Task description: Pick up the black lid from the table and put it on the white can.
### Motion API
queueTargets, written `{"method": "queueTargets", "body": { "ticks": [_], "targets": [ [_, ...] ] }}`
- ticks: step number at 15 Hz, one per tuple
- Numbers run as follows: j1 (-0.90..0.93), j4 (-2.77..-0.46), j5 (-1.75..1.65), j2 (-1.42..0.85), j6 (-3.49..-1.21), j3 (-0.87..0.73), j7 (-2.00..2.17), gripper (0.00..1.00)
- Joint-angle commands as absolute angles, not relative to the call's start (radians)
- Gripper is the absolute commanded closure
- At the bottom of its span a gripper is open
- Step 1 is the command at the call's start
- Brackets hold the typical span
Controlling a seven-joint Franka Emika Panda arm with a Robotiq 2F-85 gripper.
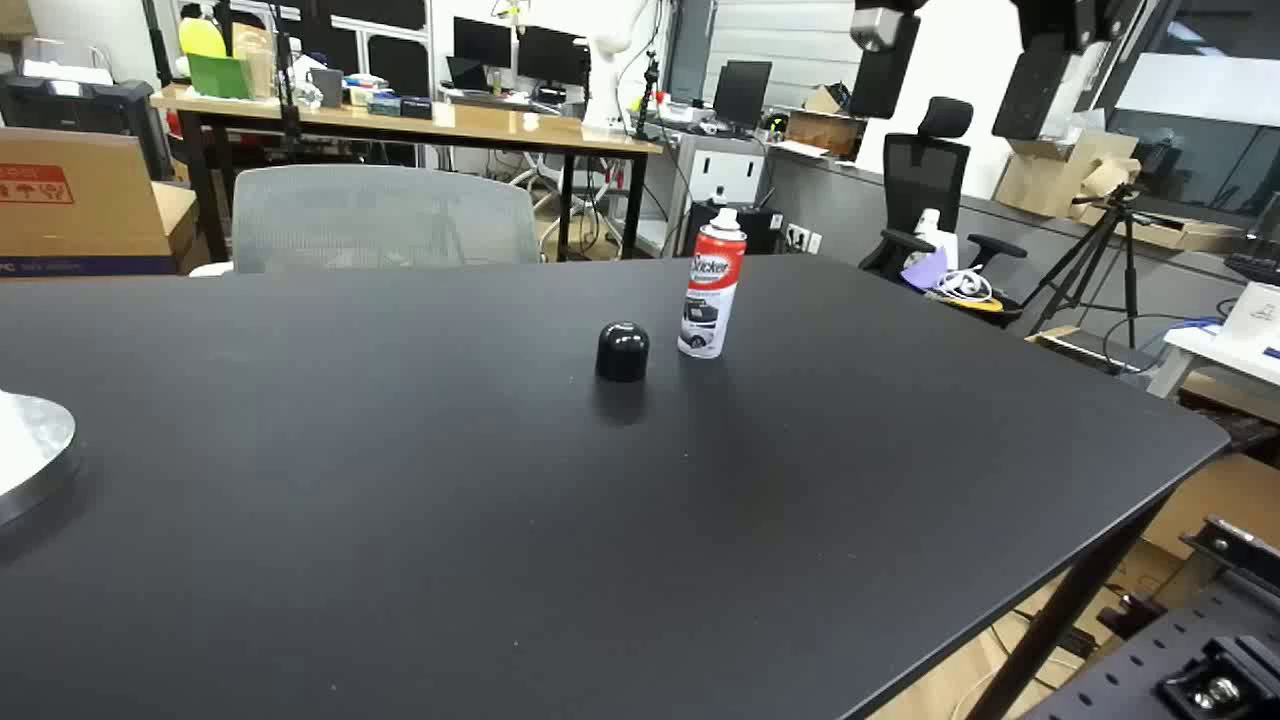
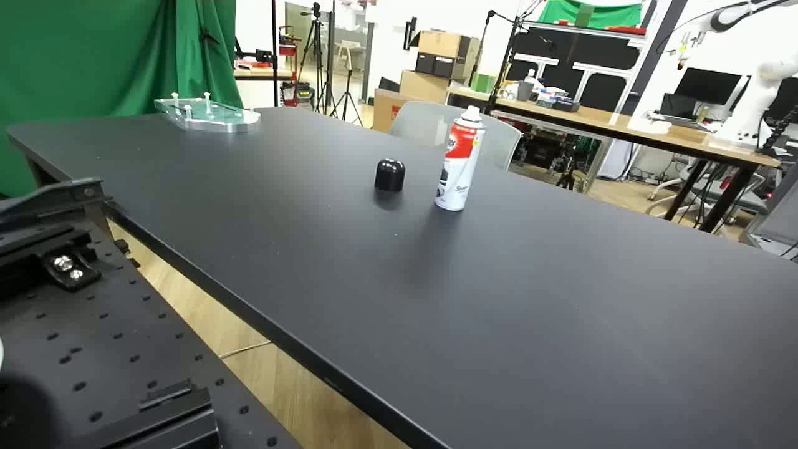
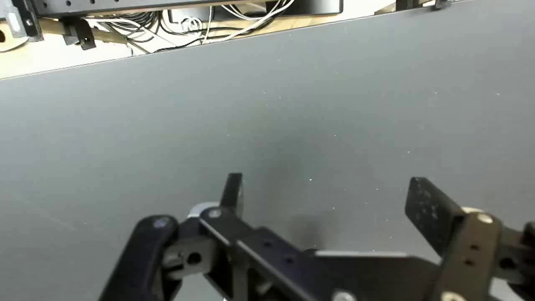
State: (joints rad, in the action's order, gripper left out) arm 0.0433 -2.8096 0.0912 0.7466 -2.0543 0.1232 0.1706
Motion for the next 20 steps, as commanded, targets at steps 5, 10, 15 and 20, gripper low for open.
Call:
{"method": "queueTargets", "body": {
  "ticks": [5, 10, 15, 20],
  "targets": [
    [0.048, -2.808, 0.087, 0.745, -2.052, 0.118, 0.173, 0.00],
    [0.048, -2.808, 0.087, 0.745, -2.052, 0.118, 0.173, 0.00],
    [0.022, -2.796, 0.069, 0.707, -2.082, 0.113, 0.180, 0.00],
    [-0.069, -2.739, -0.037, 0.533, -2.218, 0.106, 0.179, 0.00]
  ]
}}
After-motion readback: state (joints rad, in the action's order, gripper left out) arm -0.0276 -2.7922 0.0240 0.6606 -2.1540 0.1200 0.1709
